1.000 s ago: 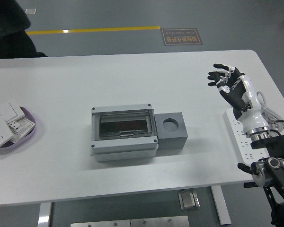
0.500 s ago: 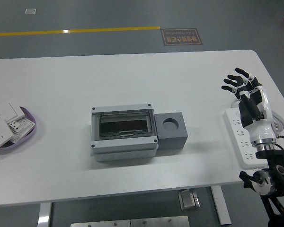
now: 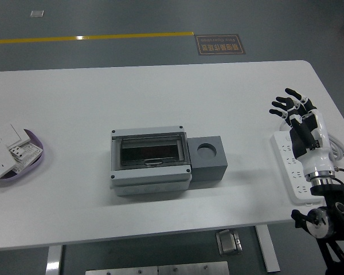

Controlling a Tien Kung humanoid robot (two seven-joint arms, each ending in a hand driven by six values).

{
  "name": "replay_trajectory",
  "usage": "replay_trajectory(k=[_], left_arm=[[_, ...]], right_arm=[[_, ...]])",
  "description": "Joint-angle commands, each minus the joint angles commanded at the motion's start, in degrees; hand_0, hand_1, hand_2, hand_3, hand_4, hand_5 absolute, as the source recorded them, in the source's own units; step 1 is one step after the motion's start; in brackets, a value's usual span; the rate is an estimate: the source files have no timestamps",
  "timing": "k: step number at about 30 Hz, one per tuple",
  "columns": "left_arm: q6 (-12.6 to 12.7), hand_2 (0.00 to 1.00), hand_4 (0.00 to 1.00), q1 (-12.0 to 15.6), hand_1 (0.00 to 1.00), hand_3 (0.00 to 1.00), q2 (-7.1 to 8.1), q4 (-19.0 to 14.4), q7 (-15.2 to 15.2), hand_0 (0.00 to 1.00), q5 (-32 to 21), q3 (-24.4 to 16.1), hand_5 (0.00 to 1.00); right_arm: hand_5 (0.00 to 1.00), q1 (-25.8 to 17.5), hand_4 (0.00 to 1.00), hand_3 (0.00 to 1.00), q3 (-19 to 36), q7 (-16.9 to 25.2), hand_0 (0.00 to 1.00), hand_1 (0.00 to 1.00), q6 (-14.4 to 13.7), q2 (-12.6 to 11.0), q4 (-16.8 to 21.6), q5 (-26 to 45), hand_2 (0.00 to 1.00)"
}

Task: Pick up the cylinder from the cube,place it in the box,flap close box

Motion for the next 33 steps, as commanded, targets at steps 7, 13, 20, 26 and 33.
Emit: replay_trajectory(k=[7,13,20,26,33], left_arm=[[-0.2,0.598,0.717,0.2,0.626,0.664,-0.48,0.1,-0.1,0.622,1.1,-0.7,0.240],[0.0,0.599,0.720,0.5,0.627,0.665,-0.52,0.1,0.0,0.622,0.6,-0.7,0.245],[0.3,0.600,0.720,0.9,0.628,0.664,-0.68,0.2,-0.1,0.622,-1.0,0.3,0.245],[0.4,0.601,0.722,0.9,0.629,0.665,-0.90,0.3,-0.4,0.623,-2.1,1.3,0.246],[0.6,0.601,0.721,0.7,0.629,0.666,-1.16,0.3,-0.6,0.623,-3.4,2.2,0.248]], right_arm=[[0.296,0.0,0.694,0.643,-0.2,-0.1,0.567,0.594,-0.2,0.3,-0.4,-0.3,0.577],[0.303,0.4,0.703,0.637,-1.4,-0.1,0.562,0.568,-0.3,0.6,-1.2,-0.3,0.580],[0.306,1.9,0.705,0.637,-3.7,-0.4,0.563,0.562,-0.1,1.5,-2.1,-1.0,0.580],[0.308,3.6,0.707,0.636,-6.7,-1.2,0.562,0.568,0.5,1.4,-2.4,-2.0,0.580],[0.294,4.6,0.705,0.649,-8.7,-2.2,0.575,0.589,1.4,1.6,-2.3,-4.0,0.595]])
